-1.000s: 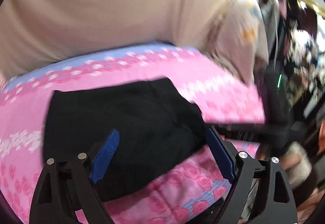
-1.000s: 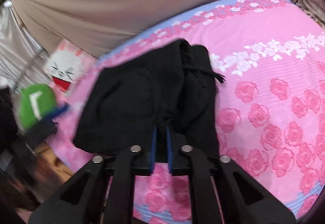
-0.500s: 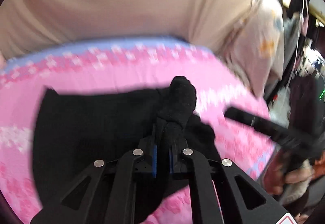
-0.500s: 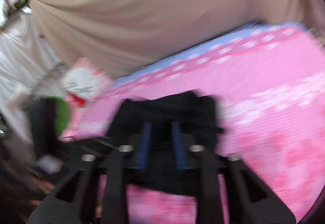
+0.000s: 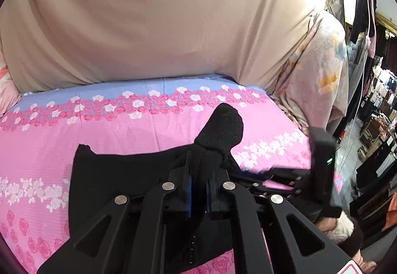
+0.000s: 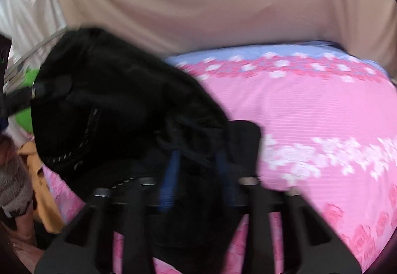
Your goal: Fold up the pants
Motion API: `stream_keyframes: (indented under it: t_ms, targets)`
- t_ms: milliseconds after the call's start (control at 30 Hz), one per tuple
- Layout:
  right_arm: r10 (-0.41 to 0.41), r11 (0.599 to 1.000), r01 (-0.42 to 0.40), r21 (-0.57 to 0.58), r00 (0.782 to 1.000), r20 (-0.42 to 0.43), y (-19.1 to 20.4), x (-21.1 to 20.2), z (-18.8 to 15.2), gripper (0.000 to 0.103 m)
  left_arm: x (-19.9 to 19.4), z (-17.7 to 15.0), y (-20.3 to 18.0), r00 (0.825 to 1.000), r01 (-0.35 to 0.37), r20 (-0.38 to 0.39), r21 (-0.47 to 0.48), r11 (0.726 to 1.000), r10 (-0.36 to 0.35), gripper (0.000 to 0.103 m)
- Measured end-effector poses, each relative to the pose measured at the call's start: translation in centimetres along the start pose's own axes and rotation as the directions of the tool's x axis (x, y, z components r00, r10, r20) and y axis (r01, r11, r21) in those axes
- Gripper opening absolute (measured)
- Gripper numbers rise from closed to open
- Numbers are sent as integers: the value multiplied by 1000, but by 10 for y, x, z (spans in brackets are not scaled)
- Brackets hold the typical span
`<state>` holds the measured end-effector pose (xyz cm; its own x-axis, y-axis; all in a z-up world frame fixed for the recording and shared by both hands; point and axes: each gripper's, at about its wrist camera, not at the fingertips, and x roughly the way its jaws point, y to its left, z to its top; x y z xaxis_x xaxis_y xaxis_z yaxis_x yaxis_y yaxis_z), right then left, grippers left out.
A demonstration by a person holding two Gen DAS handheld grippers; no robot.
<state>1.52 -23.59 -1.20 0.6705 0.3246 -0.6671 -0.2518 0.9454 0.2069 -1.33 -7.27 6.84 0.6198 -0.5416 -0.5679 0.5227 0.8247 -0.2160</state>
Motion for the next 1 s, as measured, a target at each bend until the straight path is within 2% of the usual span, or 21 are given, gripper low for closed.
stream_keyframes:
  t_ms: [100, 167, 200, 233, 267, 333, 367, 400, 433, 500, 600, 667, 700, 733, 833, 933, 1000]
  targets:
    - [103, 994, -103, 23, 994, -22, 18, 8, 1, 0, -6, 3, 4, 1000, 4, 18, -8, 1000, -4, 6]
    - [237, 969, -235, 75, 971, -19, 34, 12, -2, 0, -8, 3, 5, 1000, 17, 16, -7, 1000, -17, 6]
    - [281, 956, -278, 97, 960, -19, 41, 18, -4, 0, -7, 2, 4, 1000, 26, 11, -3, 1000, -26, 6]
    - [288, 952, -284, 115, 957, -22, 45, 23, -8, 0, -4, 0, 2, 1000, 31, 3, 1, 1000, -31, 6]
    - [253, 961, -249, 125, 967, -23, 44, 25, -11, 0, -1, -3, 0, 999, 34, -10, 4, 999, -34, 6]
    - [108, 985, -107, 136, 994, -6, 34, 15, -18, 6, 2, -7, -1, 999, 47, -26, 3, 999, -47, 6]
    - [46, 989, -48, 137, 999, 18, 25, 2, -21, 7, 1, -8, 0, 998, 53, -25, 3, 999, -53, 6]
    - [5, 988, -11, 151, 999, 42, 13, -13, -23, 17, 0, -9, 0, 998, 55, -21, 6, 998, -54, 6]
    - [-19, 987, 10, 161, 998, 55, 6, -21, -23, 37, -1, -9, 1, 999, 51, -16, 8, 999, -51, 6]
    - [-75, 987, 63, 150, 994, 78, -4, -33, -21, 52, -2, -8, 4, 998, 62, -8, -5, 998, -62, 6]
    - [-76, 990, 68, 120, 995, 62, -7, -25, -13, 52, 0, -6, 7, 998, 65, -3, -20, 998, -65, 6]
    - [-34, 992, 29, 119, 998, 46, -8, -8, -6, 44, -1, -4, 7, 998, 60, 1, -22, 998, -60, 6]
    - [-24, 991, 22, 133, 1000, 17, -10, 5, -4, 26, -2, -4, 7, 998, 58, 2, -20, 998, -58, 6]
    - [-10, 990, 11, 143, 1000, -10, -10, 14, -5, 2, -3, -3, 7, 999, 53, 4, -17, 998, -53, 6]
    - [114, 978, -106, 179, 993, -32, 8, 36, -3, 3, -6, -1, 8, 999, 53, 3, -15, 999, -53, 6]
    - [267, 938, -255, 235, 963, -22, 25, 47, -4, 5, -1, -3, 3, 998, 69, -10, -5, 998, -69, 6]
    - [299, 915, -282, 288, 954, -15, 19, 50, -8, 6, 8, -8, -2, 996, 84, -40, 5, 996, -84, 6]
